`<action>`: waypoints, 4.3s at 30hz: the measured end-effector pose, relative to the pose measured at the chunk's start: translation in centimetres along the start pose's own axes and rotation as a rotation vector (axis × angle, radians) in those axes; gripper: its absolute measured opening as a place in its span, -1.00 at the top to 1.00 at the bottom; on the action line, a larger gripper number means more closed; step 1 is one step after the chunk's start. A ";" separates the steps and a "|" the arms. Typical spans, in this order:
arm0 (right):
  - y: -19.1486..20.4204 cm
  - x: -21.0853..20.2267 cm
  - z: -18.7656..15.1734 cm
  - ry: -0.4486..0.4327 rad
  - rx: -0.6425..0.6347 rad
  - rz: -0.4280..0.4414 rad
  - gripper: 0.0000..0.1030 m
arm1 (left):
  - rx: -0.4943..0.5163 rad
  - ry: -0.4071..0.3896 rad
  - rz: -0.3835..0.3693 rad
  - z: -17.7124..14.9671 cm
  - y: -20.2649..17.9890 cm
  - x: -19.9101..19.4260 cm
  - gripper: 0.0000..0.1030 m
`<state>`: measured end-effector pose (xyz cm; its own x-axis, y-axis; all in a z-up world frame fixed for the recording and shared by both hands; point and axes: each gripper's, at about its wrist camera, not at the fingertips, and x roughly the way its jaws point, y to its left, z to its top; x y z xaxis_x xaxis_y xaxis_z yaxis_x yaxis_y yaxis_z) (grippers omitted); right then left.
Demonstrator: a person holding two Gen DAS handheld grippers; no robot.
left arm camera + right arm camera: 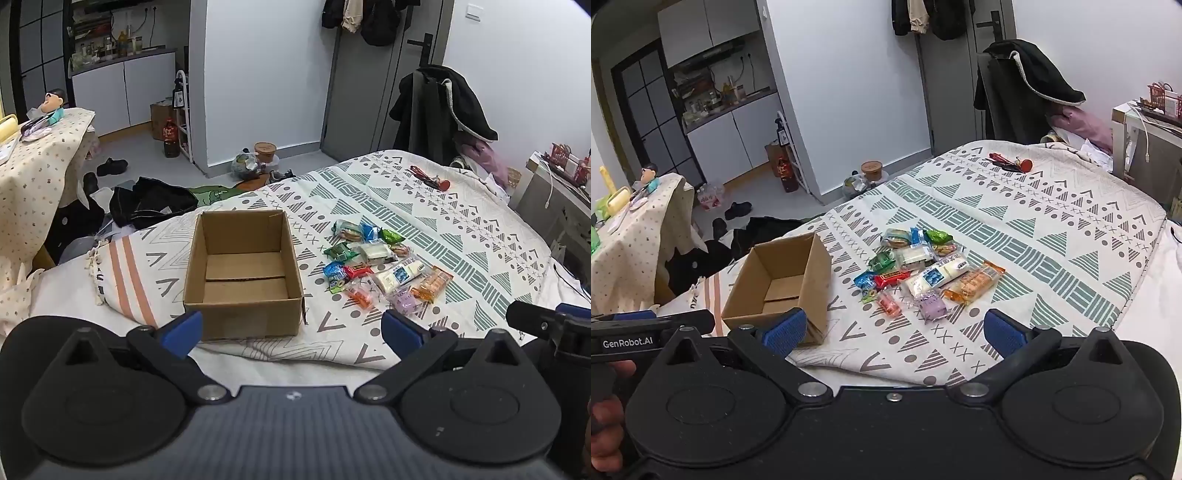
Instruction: Organize snacks
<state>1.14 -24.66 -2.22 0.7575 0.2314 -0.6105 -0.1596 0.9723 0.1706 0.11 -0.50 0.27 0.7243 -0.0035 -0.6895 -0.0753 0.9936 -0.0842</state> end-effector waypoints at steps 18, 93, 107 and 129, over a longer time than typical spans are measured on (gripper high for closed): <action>-0.7 0.6 0.4 0.010 -0.010 -0.025 -1.00 | 0.009 0.004 0.001 -0.5 -0.3 0.0 -0.98; -4.1 6.5 1.4 0.077 0.010 -0.068 -1.00 | 0.030 0.034 -0.020 1.0 -3.5 6.3 -0.97; -7.0 11.5 2.1 0.114 0.081 -0.061 -0.99 | -0.024 0.068 -0.065 1.5 -5.5 12.0 -0.91; -10.9 19.2 2.7 0.132 0.220 -0.084 -0.61 | -0.061 0.182 -0.042 2.0 -9.2 21.7 -0.57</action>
<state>19.15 -30.90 -13.68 0.6706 0.1663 -0.7230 0.0532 0.9613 0.2704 17.93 -9.53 -12.47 0.5920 -0.0707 -0.8028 -0.0934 0.9834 -0.1555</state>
